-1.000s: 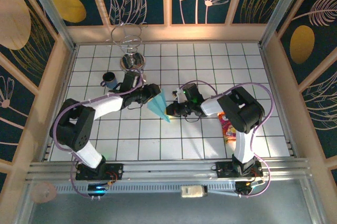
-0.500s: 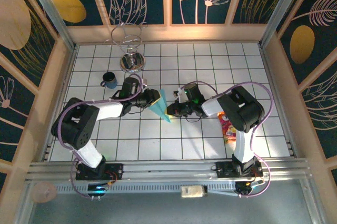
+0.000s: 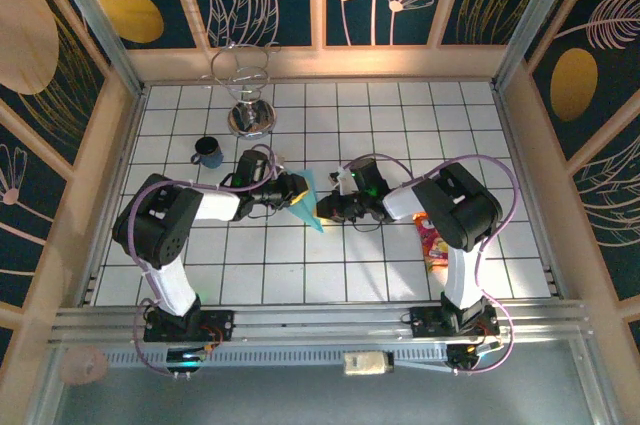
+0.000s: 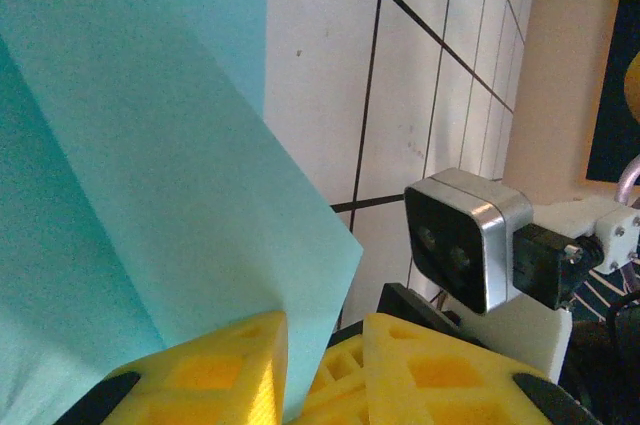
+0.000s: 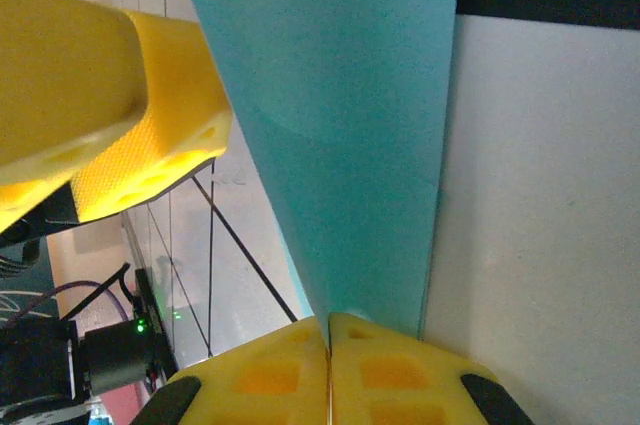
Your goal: Fold a paper plane with a square sheet of paper (pick it up from the middle)
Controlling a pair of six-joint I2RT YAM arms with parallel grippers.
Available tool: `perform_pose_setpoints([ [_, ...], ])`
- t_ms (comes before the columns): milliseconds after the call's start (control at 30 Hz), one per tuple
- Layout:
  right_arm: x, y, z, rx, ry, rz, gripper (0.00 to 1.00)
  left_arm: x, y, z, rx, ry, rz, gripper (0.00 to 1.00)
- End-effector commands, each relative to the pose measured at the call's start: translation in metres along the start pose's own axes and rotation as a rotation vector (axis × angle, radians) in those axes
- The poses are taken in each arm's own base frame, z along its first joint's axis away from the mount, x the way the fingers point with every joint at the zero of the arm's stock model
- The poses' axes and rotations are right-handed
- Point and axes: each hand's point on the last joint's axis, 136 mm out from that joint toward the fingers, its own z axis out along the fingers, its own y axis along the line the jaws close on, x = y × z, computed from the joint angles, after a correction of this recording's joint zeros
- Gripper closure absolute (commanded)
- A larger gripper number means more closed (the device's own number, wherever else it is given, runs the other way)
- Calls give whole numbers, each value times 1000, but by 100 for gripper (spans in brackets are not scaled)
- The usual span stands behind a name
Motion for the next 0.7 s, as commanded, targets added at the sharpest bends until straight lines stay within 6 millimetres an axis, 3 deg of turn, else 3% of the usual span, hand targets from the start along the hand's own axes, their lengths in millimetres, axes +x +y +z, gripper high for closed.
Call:
perform_pose_setpoints([
  [0, 3, -12, -1, 34, 4, 10, 87, -4, -3, 5, 13, 10, 2, 74],
  [300, 3, -14, -1, 46, 2, 21, 83, -10, 1, 11, -25, 9, -2, 74],
  [467, 4, -19, -1, 66, 0, 34, 88, -10, 1, 11, -25, 14, 3, 74],
  [667, 6, -25, -3, 65, -6, 83, 94, -15, -14, 7, 7, -10, 33, 74],
])
